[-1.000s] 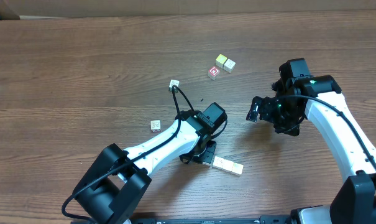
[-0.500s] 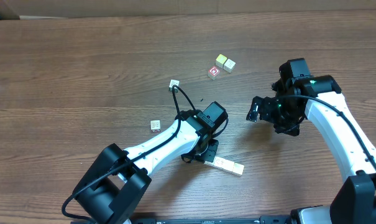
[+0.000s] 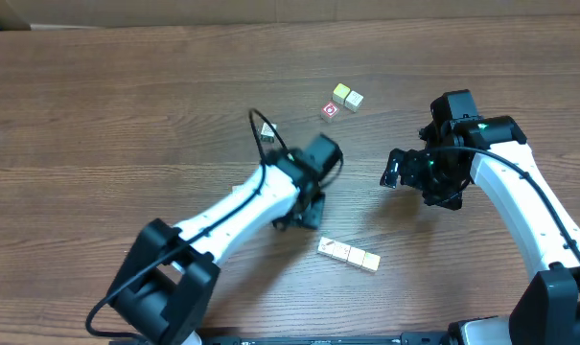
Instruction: Flip 5 blocks
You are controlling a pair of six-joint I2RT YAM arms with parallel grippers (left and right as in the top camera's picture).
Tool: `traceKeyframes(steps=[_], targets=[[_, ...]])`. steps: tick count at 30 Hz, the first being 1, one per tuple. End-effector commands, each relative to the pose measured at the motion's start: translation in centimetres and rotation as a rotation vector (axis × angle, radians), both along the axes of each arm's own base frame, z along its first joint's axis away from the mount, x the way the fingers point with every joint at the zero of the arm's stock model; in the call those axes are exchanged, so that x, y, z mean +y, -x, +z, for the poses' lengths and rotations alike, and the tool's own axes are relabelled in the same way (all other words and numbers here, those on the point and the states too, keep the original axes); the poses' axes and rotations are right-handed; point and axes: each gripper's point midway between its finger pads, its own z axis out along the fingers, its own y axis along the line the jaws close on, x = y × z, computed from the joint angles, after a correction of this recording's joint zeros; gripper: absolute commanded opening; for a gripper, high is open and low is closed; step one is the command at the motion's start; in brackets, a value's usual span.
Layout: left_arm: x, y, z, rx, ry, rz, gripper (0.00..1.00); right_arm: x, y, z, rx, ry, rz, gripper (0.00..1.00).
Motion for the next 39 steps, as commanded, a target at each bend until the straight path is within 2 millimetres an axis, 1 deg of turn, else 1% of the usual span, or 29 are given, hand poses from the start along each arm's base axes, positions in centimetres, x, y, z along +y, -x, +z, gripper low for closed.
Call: traceKeyframes(steps=[1, 5, 8, 10, 12, 15, 20, 26, 30, 32, 34, 36, 37, 39], targets=[[2.6, -3.7, 3.1, -0.101, -0.023, 0.101, 0.57, 0.1, -0.6, 0.6, -0.024, -0.004, 0.007, 1.0], [6.1, -4.4, 2.9, -0.055, -0.042, 0.218, 0.59, 0.1, -0.6, 0.6, -0.024, -0.004, 0.008, 1.0], [8.6, -4.1, 2.8, -0.003, -0.056, 0.295, 0.61, 0.1, -0.6, 0.6, -0.025, -0.004, 0.008, 1.0], [10.4, -3.9, 2.7, 0.03, -0.069, 0.376, 0.6, 0.1, -0.6, 0.6, -0.025, -0.004, 0.008, 1.0], [11.3, -3.8, 2.5, 0.047, -0.07, 0.417, 0.6, 0.1, -0.6, 0.6, -0.025, -0.004, 0.008, 1.0], [12.1, -3.9, 2.0, 0.057, -0.059, 0.431, 0.63, 0.1, -0.6, 0.6, -0.024, -0.004, 0.008, 1.0], [11.8, -4.4, 0.7, 0.036, -0.023, 0.348, 0.64, 0.1, -0.6, 0.6, -0.024, -0.004, 0.008, 1.0], [11.7, -3.8, -1.5, 0.042, -0.013, 0.323, 0.63, 0.1, -0.6, 0.6, -0.024, -0.004, 0.008, 1.0], [11.7, -3.6, -2.5, 0.043, -0.013, 0.316, 0.63, 0.1, -0.6, 0.6, -0.024, -0.004, 0.008, 1.0], [11.7, -3.9, -2.7, 0.038, -0.011, 0.301, 0.56, 0.1, -0.6, 0.6, -0.024, -0.004, 0.008, 1.0], [11.6, -4.1, -2.9, 0.032, -0.008, 0.293, 0.44, 0.1, -0.5, 0.6, -0.024, -0.004, 0.008, 1.0], [11.5, -4.3, -3.1, 0.028, -0.006, 0.293, 0.36, 0.1, -0.5, 0.6, -0.023, -0.004, 0.008, 1.0], [11.5, -4.4, -3.2, 0.029, -0.006, 0.293, 0.34, 0.1, -0.5, 0.6, -0.022, -0.004, 0.008, 1.0], [11.4, -4.5, -3.3, 0.027, -0.003, 0.293, 0.34, 0.1, -0.5, 0.6, -0.02, -0.003, 0.008, 1.0]])
